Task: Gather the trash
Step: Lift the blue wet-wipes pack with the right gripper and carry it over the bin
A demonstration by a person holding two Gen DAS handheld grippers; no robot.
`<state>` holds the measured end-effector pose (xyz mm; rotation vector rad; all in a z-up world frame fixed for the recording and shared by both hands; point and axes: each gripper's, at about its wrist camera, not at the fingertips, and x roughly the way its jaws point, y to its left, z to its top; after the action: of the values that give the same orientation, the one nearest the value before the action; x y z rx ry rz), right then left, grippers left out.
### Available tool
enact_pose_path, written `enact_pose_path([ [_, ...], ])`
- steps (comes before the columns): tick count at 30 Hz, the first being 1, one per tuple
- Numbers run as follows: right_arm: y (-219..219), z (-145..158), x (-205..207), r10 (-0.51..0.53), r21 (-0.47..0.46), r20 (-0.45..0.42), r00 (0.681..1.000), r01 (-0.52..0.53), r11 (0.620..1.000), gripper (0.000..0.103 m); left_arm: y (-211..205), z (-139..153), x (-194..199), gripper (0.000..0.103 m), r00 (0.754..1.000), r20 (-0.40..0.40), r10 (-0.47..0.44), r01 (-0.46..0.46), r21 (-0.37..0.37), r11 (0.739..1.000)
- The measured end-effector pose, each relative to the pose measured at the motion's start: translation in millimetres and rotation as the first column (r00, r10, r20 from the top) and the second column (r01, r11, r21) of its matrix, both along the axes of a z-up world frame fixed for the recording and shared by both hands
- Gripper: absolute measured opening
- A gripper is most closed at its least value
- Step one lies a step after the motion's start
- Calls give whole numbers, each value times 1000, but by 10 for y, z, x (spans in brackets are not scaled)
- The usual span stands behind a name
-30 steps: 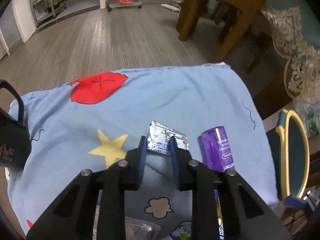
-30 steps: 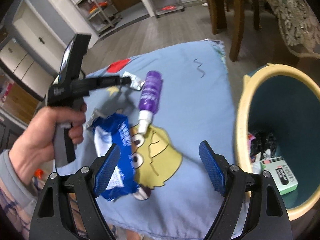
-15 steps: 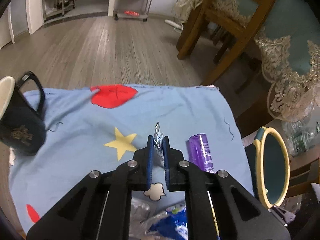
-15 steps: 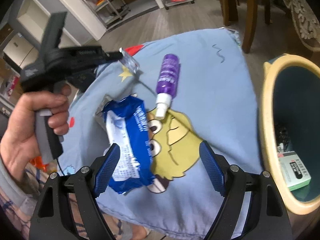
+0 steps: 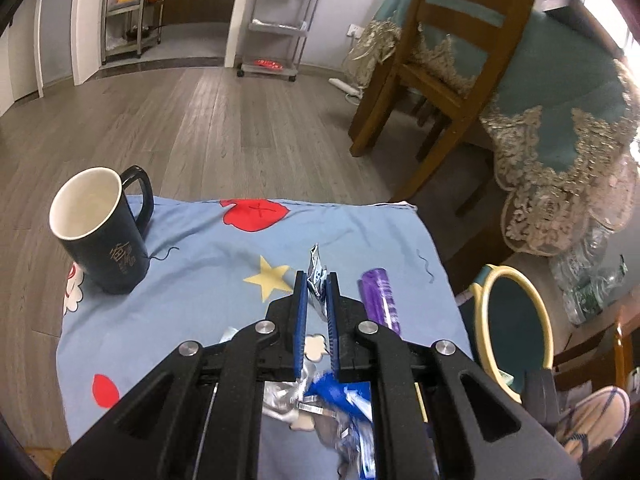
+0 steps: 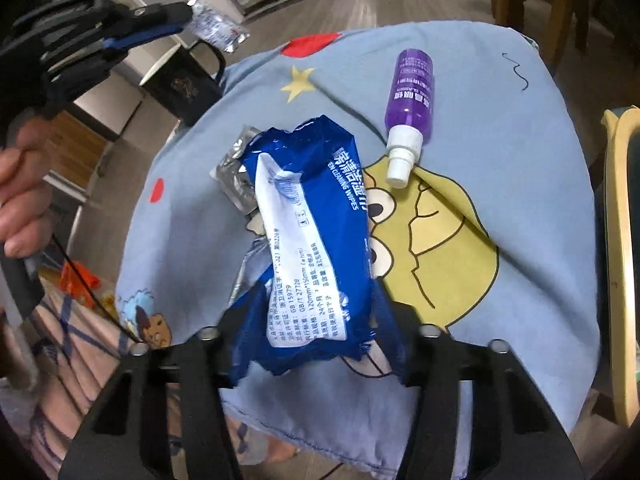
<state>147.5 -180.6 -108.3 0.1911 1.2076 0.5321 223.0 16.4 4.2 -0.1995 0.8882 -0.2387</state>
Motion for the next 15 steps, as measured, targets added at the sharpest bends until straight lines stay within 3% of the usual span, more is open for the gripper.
enact_pose_path([
  [3,-67,85,-44,-3,23,28,1000,2,1000,36,35,45,-136,8,1000,9,-1,1,-14,1000],
  [6,-131,222,-75,2,54,67,998,-5,999,32,57,56,-220,8,1000,16,7,-7,-5,1000],
  [15,-400,701,-217,-54,75,210,976,39,996,31,50,-59,-288,8,1000,-9,22,-22,-37,999],
])
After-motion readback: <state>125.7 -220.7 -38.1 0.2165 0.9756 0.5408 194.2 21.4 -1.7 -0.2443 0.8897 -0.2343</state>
